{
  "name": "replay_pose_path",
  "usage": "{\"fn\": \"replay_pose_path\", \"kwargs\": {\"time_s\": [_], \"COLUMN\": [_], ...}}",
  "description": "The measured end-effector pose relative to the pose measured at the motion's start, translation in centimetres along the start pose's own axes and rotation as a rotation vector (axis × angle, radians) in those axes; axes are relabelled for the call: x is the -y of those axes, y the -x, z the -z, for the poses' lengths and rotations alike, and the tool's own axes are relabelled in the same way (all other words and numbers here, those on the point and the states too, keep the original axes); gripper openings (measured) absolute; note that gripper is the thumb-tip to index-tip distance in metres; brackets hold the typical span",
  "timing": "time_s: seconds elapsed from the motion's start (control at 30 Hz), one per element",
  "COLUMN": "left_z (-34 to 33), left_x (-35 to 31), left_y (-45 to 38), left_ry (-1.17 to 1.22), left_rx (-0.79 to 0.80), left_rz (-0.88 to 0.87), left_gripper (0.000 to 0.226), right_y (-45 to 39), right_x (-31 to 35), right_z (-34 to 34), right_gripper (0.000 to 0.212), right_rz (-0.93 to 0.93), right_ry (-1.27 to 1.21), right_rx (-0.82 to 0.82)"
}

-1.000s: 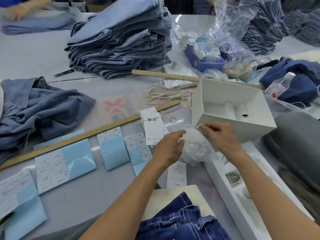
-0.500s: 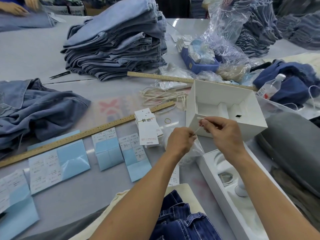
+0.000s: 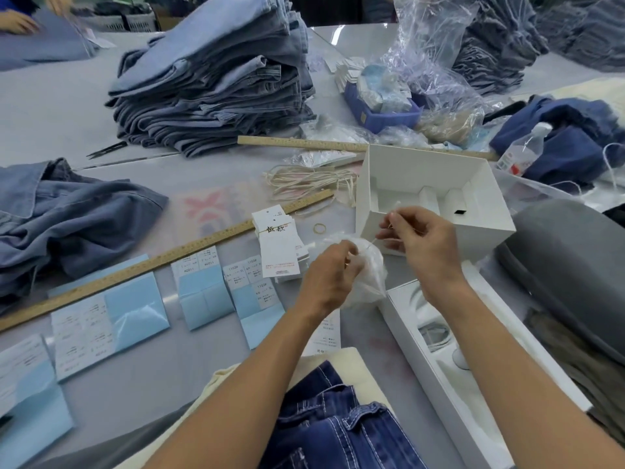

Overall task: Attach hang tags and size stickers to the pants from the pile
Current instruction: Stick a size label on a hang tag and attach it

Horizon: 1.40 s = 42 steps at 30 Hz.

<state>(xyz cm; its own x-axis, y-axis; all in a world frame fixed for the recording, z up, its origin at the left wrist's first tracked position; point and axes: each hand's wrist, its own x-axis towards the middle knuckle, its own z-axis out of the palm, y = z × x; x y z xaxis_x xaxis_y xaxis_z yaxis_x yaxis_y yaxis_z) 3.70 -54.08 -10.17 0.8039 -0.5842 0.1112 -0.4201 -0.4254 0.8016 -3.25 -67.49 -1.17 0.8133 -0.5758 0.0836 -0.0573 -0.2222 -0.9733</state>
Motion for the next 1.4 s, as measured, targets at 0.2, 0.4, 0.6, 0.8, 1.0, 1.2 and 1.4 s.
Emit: {"fn": "replay_pose_path", "kwargs": {"time_s": [0.2,0.4,0.6,0.8,1.0,1.2,1.4], "left_z": [0.9,1.3,3.5,6.1,8.0,6.8,6.3], "left_x": [0.7,0.6,-1.5,-4.7,-7.3,-7.0,-2.3], "left_y": [0.4,0.4,0.1,-0.4,-1.1,-0.3,-0.9], "left_ry": [-0.137,-0.023,0.066,-0.016,0.187,0.189,0.045], "left_rx": [0.135,0.031,-0.056,0.000,-0.161,0.047,-0.264], "left_rz": [0.016,0.054,-0.023,-0.182,-0.314,-0.173,0.186], "left_gripper": [0.035,0.014,0.005,0.014,0.018,0.012,0.027], "right_y": [-0.8,-0.8,0.3,2.1,2.0,1.3,1.4], "right_x": [0.8,-0.4,-2.3,-3.6,-4.5,-4.4,-4.7], "right_z": [-1.1,-1.4,-0.4,-1.3,-1.8,-2.3,-1.7], "right_gripper": [0.012,0.013,0.057,0.062,0.012,0.005,0.011], "right_rz": [-0.008,-0.071,-0.071,0.141,0.221,0.130,0.083], "right_ry": [0.016,0.299,0.645,0.586,0.550,0.696,0.895], "right_rx": [0.013,0.203,0.289,0.239,0.121,0.177,0.296]}}
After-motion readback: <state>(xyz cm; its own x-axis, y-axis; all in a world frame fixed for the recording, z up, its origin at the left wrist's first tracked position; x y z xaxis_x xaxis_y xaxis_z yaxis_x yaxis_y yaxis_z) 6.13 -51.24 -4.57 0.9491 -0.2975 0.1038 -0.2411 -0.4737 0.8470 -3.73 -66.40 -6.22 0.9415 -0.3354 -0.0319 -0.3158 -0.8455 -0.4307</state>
